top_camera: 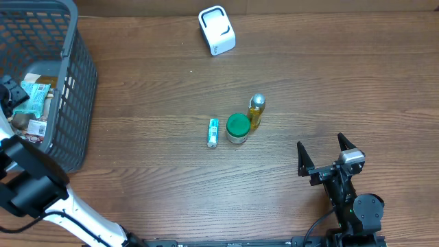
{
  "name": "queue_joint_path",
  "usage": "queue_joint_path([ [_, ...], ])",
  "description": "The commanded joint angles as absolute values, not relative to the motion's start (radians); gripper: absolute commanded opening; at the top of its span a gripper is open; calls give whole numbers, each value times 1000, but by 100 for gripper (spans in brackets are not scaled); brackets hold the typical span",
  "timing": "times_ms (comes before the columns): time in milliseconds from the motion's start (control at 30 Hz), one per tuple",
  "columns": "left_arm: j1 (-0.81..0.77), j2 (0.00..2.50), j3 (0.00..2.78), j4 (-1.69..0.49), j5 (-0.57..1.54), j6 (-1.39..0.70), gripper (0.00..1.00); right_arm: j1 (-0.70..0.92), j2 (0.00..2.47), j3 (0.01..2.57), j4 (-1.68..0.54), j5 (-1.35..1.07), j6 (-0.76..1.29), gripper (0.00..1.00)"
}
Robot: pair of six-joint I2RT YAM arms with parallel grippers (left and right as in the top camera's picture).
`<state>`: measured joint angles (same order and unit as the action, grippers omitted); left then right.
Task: Scan the item barcode
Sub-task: 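Grasp the light-green wrapped pack inside the basket with the left gripper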
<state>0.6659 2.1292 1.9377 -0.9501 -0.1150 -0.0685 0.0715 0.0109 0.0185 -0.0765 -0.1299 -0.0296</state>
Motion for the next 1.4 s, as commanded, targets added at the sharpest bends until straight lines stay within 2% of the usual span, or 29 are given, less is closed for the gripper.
queue_joint_path([
  [0, 667, 2171, 1936, -931, -79, -4, 58, 66, 3, 8, -73, -125, -34, 100],
  [333, 668, 2231, 1935, -896, -43, 23, 63, 66, 3, 8, -73, -125, -34, 100],
  [500, 672, 2265, 1935, -892, -43, 23, 70, 66, 3, 8, -73, -125, -34, 100],
  [600, 674, 2285, 1935, -897, -18, 23, 68, 66, 3, 8, -73, -125, -34, 100],
  [700, 674, 2303, 1935, -908, 17, 23, 62, 66, 3, 8, -73, -125, -34, 100],
  [767, 674, 2305, 1935, -915, 20, 23, 53, 66, 3, 8, -73, -125, -34, 100],
  [833, 674, 2300, 1935, -915, 20, 23, 37, 66, 3, 8, -73, -125, -34, 100],
  [900, 674, 2294, 1935, -915, 20, 22, 16, 66, 3, 8, -73, -125, -34, 100],
  [933, 674, 2288, 1937, -916, 22, 20, 12, 66, 3, 8, -73, -125, -34, 100],
  [1033, 674, 2262, 1945, -920, 53, 18, 7, 66, 3, 8, -73, -125, -34, 100],
  [1367, 674, 2038, 1956, -908, 106, -103, 5, 66, 3, 8, -73, -125, -34, 100],
])
